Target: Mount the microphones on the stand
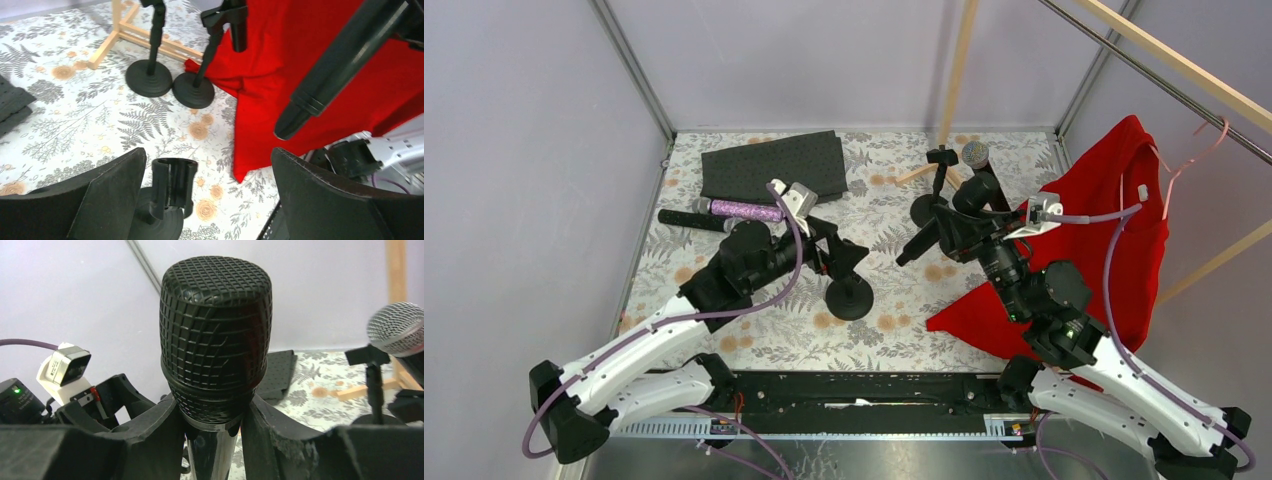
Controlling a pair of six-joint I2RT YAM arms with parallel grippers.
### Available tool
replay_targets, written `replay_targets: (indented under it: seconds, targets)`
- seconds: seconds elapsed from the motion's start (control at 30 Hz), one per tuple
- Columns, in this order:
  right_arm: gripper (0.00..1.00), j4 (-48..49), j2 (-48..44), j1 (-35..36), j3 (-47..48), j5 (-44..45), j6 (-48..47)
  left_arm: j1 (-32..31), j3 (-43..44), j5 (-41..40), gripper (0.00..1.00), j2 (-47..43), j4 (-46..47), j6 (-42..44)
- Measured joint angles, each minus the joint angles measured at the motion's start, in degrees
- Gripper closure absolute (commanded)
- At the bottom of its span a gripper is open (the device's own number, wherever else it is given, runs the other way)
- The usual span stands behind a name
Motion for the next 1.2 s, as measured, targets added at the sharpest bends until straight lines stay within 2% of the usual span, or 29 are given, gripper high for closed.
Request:
replay_targets:
  seconds: [0.2, 0.4, 0.57, 0.9, 1.2]
  targets:
    - [1.0, -4.8, -3.7, 0.0, -1.7, 2.9, -1.9, 0.0, 0.2, -3.9, 0.01, 3.6, -2.1, -0.3]
    - [1.0, -7.8, -6.4, 0.0, -2.3, 4.1, -2.2, -0.2, 2.7, -5.5, 0.05, 8.5, -7.2, 1.2]
    - [1.0, -8.8, -6.8, 0.0, -2.4, 4.5, -2.3, -0.9, 6.3, -9.2, 0.01, 10.5, -12.3, -0.1]
    - [1.0, -10.2, -6.4, 0.0, -4.3, 7.0, -1.6, -3.3, 12.8, -11.3, 0.01, 10.1, -14.7, -20.4]
    - [1.0, -11.5, -7.1, 0.0, -4.5, 8.1, 0.1, -3.3, 17.5, -28.1, 0.01, 8.5, -30.3, -40.9]
